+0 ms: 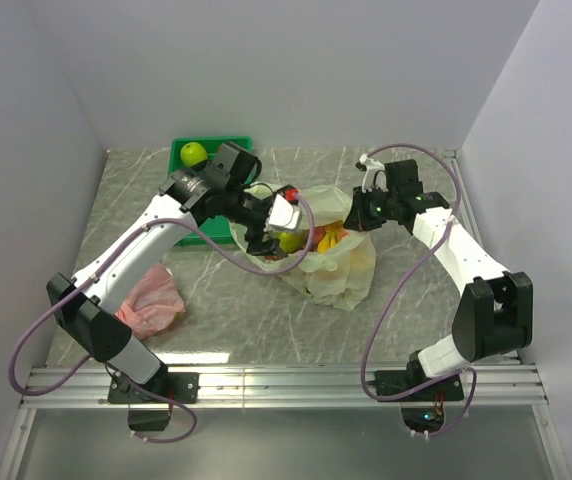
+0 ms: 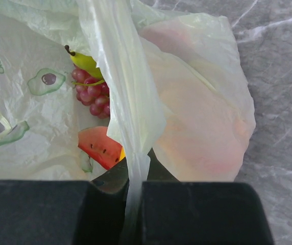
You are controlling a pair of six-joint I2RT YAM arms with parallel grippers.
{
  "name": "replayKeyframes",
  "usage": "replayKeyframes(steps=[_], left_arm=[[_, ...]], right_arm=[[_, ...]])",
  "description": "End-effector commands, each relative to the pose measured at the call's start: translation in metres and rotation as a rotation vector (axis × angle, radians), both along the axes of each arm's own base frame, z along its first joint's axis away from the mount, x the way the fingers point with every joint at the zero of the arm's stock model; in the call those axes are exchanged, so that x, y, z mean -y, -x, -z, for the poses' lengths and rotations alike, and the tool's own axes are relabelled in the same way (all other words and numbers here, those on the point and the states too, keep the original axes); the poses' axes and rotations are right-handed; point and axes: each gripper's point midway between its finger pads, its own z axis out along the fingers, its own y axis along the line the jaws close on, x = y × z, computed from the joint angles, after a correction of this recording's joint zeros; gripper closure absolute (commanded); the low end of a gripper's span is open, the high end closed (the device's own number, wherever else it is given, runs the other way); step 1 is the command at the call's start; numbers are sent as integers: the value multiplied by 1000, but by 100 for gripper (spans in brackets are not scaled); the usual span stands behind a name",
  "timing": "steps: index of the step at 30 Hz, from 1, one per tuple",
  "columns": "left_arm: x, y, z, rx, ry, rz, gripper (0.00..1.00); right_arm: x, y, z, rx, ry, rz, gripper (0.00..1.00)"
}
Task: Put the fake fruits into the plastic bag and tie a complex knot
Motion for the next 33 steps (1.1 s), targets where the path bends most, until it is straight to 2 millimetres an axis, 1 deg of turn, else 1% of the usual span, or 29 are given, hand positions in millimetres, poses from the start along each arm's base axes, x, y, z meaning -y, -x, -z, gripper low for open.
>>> replayKeyframes(steps=[1, 3, 4, 7, 10, 12, 13, 14, 16, 18, 21, 22, 23, 24, 25, 26, 27, 28, 29, 30, 31, 32, 33], left_arm=[[8, 38, -6, 30, 22, 156, 20], [15, 43, -7, 88, 44, 193, 20], [21, 48, -9, 107, 55, 218, 20], [33, 53, -14, 168, 100, 274, 17], [41, 60, -9, 190, 106, 338, 16], [47, 61, -1, 202, 100, 369, 15], [51, 61, 2, 209, 107, 378, 2], [55, 60, 3, 215, 115, 383, 1], [62, 59, 4, 232, 138, 391, 1], [66, 58, 11, 264, 139, 422, 1], [72, 57, 20, 252, 127, 440, 2], [75, 56, 17, 263, 130, 448, 4], [75, 56, 28, 229, 96, 454, 15], [77, 56, 31, 218, 82, 460, 24], [81, 56, 24, 226, 84, 469, 35], [80, 58, 32, 185, 57, 477, 56], [83, 59, 30, 176, 58, 479, 67], [85, 59, 23, 164, 64, 466, 80], [86, 62, 17, 153, 84, 469, 99], [92, 61, 8, 174, 121, 465, 100], [94, 64, 8, 140, 131, 444, 100], [94, 67, -6, 150, 166, 429, 100], [107, 61, -27, 219, 256, 417, 100]], right_arm=[[-6, -13, -16, 52, -36, -6, 100], [-8, -14, -16, 53, -36, -10, 100], [-9, -13, -17, 56, -37, -13, 100], [-11, -12, -17, 51, -37, -18, 100], [-13, -11, -17, 51, -38, -24, 100], [-14, -11, -17, 53, -37, -28, 100], [-16, -10, -16, 51, -37, -32, 100], [-16, -10, -15, 50, -38, -34, 100], [-18, -9, -15, 51, -38, -40, 100], [-21, -9, -14, 49, -38, -46, 100], [-24, -9, -14, 35, -50, -36, 100], [-25, -10, -15, 35, -51, -37, 100], [-27, -11, -15, 35, -53, -40, 100], [-28, -11, -15, 37, -54, -42, 100], [-29, -13, -17, 41, -57, -43, 100], [-31, -15, -17, 47, -56, -44, 100], [-33, -17, -20, 55, -58, -46, 100], [-34, -19, -20, 59, -59, -46, 100], [-36, -22, -21, 62, -62, -45, 100], [-41, -25, -24, 77, -70, -47, 100], [-43, -31, -31, 98, -78, -45, 100], [-49, -37, -34, 113, -88, -48, 100], [-54, -43, -45, 133, -110, -44, 100]])
